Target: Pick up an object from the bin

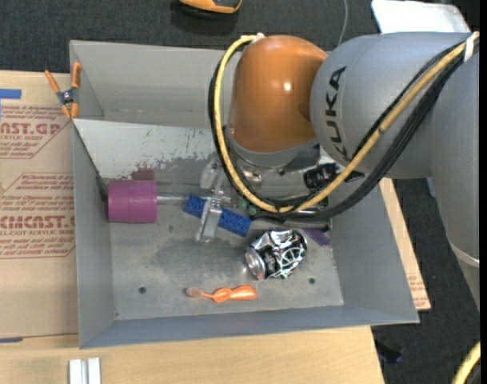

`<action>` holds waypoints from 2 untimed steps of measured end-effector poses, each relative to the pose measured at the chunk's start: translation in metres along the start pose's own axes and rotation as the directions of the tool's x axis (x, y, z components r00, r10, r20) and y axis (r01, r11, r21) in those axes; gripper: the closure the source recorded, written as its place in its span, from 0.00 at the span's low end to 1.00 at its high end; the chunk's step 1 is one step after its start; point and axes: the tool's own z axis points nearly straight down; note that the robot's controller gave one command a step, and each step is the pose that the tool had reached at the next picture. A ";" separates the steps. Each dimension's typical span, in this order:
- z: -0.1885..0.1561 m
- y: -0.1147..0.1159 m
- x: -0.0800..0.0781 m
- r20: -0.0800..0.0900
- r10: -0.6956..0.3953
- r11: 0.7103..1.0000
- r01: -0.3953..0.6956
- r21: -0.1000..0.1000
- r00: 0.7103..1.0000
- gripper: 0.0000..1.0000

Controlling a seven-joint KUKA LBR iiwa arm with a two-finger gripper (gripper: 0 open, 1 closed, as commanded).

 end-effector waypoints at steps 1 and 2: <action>-0.006 0.008 -0.004 0.002 -0.030 1.000 0.030 0.003 1.000 0.00; -0.035 -0.020 0.012 0.000 -0.046 0.999 0.046 -0.002 0.999 0.00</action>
Offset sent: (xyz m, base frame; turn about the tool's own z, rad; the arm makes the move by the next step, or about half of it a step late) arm -0.0286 -0.0542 0.0539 -0.0223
